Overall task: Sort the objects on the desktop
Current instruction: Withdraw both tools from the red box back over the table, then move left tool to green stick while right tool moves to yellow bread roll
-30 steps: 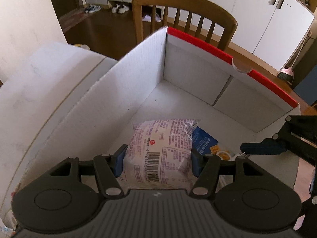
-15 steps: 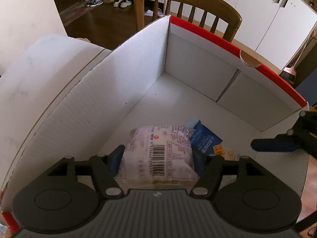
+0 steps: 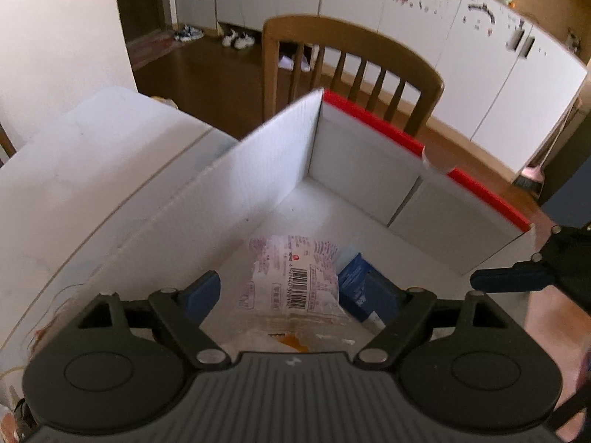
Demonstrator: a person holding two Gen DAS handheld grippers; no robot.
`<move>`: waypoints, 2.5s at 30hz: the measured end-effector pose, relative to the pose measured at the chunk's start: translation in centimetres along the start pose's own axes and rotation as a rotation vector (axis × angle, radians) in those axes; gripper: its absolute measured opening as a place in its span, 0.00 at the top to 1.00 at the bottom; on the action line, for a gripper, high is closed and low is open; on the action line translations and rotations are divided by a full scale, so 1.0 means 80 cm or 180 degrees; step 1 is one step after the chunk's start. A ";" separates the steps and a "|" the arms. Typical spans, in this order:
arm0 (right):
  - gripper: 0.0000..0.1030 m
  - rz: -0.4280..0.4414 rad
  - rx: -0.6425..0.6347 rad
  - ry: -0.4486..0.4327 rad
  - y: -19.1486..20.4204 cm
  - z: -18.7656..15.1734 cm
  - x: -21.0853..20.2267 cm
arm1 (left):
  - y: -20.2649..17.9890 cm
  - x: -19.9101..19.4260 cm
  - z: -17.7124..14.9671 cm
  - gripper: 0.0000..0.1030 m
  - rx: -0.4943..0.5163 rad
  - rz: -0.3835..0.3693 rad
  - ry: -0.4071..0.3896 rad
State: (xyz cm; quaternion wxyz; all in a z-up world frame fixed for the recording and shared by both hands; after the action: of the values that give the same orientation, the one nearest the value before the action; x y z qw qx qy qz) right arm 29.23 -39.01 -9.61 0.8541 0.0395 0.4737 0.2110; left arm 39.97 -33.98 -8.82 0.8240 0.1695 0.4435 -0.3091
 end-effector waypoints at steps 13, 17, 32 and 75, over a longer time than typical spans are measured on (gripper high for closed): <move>0.07 0.0022 0.0056 -0.0273 0.020 0.010 -0.032 | 0.028 -0.131 -0.049 0.01 -0.0363 0.0396 -0.0694; 0.07 0.0000 0.0111 -0.0372 0.030 0.018 -0.034 | 0.044 -0.172 -0.082 0.01 -0.0474 0.0536 -0.0830; 0.07 0.0078 -0.0028 -0.0403 0.142 0.022 -0.026 | 0.103 -0.253 -0.191 0.00 -0.0647 0.0763 -0.0987; 0.10 0.0238 -0.0254 -0.0275 0.417 -0.049 0.020 | 0.205 -0.352 -0.476 0.01 -0.1113 0.0861 -0.1010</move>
State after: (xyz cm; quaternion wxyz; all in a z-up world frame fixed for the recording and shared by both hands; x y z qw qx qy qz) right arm 15.92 -8.63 -4.13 0.8662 0.0322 0.4257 0.2596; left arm 15.24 9.52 -6.07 0.9338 0.0318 0.3288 -0.1376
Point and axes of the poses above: each gripper's, at about its wrist camera, not at the fingertips, and x roughly the way its jaws point, y to its left, z to its top, the point moved 4 cm from there along x, roughly the way its jaws point, and after that the axes turned 9 degrees about x, right-handed, at the moved point
